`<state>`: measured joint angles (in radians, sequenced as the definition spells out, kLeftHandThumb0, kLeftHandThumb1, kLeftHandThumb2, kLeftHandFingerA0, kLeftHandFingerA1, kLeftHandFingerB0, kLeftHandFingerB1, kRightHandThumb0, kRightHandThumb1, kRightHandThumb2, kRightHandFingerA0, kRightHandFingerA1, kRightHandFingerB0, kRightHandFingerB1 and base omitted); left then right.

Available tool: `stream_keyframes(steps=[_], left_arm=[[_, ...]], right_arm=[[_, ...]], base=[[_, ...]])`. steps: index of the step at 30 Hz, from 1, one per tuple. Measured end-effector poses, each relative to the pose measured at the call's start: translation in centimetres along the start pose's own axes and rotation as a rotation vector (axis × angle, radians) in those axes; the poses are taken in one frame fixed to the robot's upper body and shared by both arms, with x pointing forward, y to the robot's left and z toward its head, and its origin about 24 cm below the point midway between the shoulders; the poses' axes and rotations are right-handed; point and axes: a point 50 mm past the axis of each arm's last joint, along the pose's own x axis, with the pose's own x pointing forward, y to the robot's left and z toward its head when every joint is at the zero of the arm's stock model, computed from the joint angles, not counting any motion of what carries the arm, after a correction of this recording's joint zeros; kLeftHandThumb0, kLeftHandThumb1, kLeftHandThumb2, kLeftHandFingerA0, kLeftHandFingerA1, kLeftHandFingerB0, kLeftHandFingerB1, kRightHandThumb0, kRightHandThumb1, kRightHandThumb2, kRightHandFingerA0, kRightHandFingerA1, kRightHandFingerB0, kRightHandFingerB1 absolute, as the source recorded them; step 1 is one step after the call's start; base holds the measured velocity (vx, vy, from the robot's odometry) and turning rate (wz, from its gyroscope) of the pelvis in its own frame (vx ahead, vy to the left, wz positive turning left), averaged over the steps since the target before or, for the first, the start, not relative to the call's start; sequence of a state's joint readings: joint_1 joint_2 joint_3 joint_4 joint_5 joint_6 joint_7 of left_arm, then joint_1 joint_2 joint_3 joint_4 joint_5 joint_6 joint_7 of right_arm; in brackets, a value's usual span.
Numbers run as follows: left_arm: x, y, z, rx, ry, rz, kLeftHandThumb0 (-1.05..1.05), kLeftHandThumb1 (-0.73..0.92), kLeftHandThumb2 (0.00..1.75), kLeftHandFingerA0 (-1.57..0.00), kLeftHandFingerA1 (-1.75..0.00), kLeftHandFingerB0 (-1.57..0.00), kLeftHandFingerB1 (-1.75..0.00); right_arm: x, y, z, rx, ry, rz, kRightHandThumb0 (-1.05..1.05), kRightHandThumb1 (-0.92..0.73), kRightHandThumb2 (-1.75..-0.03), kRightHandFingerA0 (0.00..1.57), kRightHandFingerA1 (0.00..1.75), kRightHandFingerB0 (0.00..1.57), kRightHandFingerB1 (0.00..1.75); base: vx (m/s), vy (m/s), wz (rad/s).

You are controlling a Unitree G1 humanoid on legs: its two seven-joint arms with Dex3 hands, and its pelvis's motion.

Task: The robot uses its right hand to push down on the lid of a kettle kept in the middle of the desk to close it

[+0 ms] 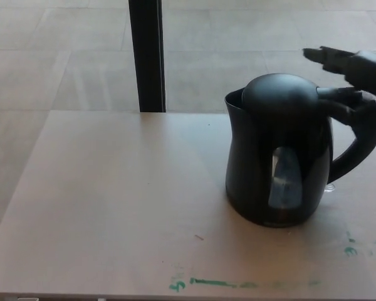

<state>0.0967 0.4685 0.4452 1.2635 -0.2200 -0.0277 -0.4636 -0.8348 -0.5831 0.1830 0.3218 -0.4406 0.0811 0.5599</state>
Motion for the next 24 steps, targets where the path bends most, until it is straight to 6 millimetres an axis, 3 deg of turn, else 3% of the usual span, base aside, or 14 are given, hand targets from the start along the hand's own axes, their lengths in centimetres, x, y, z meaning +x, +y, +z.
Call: stream_keyframes(steps=[1, 2, 3, 4, 5, 9, 10, 11, 12, 13, 16, 17, 18, 24], left_arm=[[0.0, 0.0, 0.0, 0.0, 0.0, 0.0, -0.85, 0.65, 0.71, -0.38, -0.45, -0.3, -0.37], [0.0, 0.0, 0.0, 0.0, 0.001, 0.001, -0.8, 0.75, 0.6, -0.43, -0.42, -0.35, -0.34], [0.0, 0.1, -0.1, 0.0, 0.003, 0.002, -0.8, 0.75, 0.63, -0.44, -0.46, -0.38, -0.36], [-0.1, 0.1, -0.2, 0.0, 0.005, 0.002, -0.82, 0.76, 0.63, -0.42, -0.43, -0.35, -0.35], [-0.1, 0.1, -0.2, 0.0, 0.007, 0.003, -0.88, 0.66, 0.71, -0.41, -0.45, -0.34, -0.38], [-0.2, 0.2, -0.5, -0.001, 0.015, 0.007, -0.86, 0.68, 0.71, -0.37, -0.43, -0.3, -0.37], [-0.2, 0.3, -0.6, -0.001, 0.017, 0.007, -0.73, 0.58, 1.02, -0.38, -0.57, -0.17, -0.44], [-0.2, 0.3, -0.6, -0.001, 0.017, 0.008, -0.74, 0.58, 1.02, -0.4, -0.58, -0.18, -0.44], [-0.2, 0.3, -0.6, 0.0, 0.017, 0.008, -0.74, 0.58, 1.02, -0.4, -0.58, -0.18, -0.44], [-0.2, 0.3, -0.6, 0.0, 0.019, 0.008, -0.87, 0.67, 0.72, -0.4, -0.45, -0.33, -0.38], [-0.3, 0.3, -0.7, 0.0, 0.02, 0.009, -0.87, 0.67, 0.73, -0.4, -0.45, -0.32, -0.39], [-0.3, 0.3, -0.7, 0.0, 0.021, 0.009, -0.81, 0.76, 0.63, -0.43, -0.43, -0.36, -0.36], [-0.3, 0.3, -0.7, 0.0, 0.021, 0.009, -0.87, 0.68, 0.71, -0.4, -0.44, -0.33, -0.38], [-0.3, 0.3, -0.8, -0.001, 0.023, 0.01, -0.85, 0.68, 0.71, -0.4, -0.45, -0.34, -0.39]], right_arm=[[-0.5, -0.3, -0.7, 0.019, 0.013, -0.009, -0.8, -0.75, -1.18, 0.0, 0.25, 0.0, 0.19], [-0.9, -0.5, -1.3, 0.033, 0.024, -0.017, -0.86, -0.92, -0.79, 0.0, 0.25, 0.0, 0.18], [-1.7, -0.8, -2.4, 0.056, 0.049, -0.029, -0.88, -0.79, -1.19, 0.0, 0.23, 0.0, 0.14], [-2.3, -1.0, -3.2, 0.073, 0.068, -0.039, -0.94, -0.76, -1.16, 0.07, 0.16, 0.08, 0.13], [-2.9, -1.1, -4.0, 0.089, 0.087, -0.047, -0.93, -0.73, -1.15, 0.04, 0.33, 0.14, 0.25], [-5.6, -1.8, -7.2, 0.163, 0.167, -0.094, -0.95, -0.79, -1.23, 0.03, 0.25, 0.06, 0.17], [-6.2, -1.9, -7.8, 0.178, 0.183, -0.104, -0.92, -0.73, -1.16, 0.03, 0.44, 0.1, 0.35], [-6.9, -2.0, -8.5, 0.195, 0.202, -0.116, -0.39, -0.43, -1.08, 0.0, 0.53, 0.0, 0.51], [-7.7, -2.1, -9.3, 0.214, 0.222, -0.127, -0.39, -0.43, -1.08, 0.0, 0.53, 0.0, 0.51], [-8.5, -2.1, -10.1, 0.233, 0.243, -0.139, -0.91, -0.92, -0.7, 0.1, 0.54, 0.11, 0.39], [-10.6, -1.9, -12.2, 0.286, 0.304, -0.166, -0.92, -0.87, -0.67, 0.09, 0.65, 0.13, 0.47], [-11.4, -1.8, -12.9, 0.307, 0.327, -0.174, -0.91, -0.87, -0.65, 0.14, 0.68, 0.19, 0.49], [-11.7, -1.7, -13.2, 0.315, 0.335, -0.177, -0.88, -0.87, -0.66, 0.1, 0.71, 0.19, 0.52], [-17.5, 1.0, -18.2, 0.47, 0.503, -0.214, -0.91, -0.83, -0.65, 0.1, 0.79, 0.21, 0.55]], base=[[0.0, 0.0, 0.0], [0.0, 0.0, 0.0], [0.0, 0.0, 0.0], [0.0, 0.0, 0.0], [0.0, 0.0, 0.0], [0.0, 0.0, 0.0], [0.0, 0.0, 0.0], [0.0, 0.0, 0.0], [0.0, 0.0, 0.0], [0.0, 0.0, 0.0], [0.0, 0.0, 0.0], [0.0, 0.0, 0.0], [0.0, 0.0, 0.0], [0.0, 0.0, 0.0]])
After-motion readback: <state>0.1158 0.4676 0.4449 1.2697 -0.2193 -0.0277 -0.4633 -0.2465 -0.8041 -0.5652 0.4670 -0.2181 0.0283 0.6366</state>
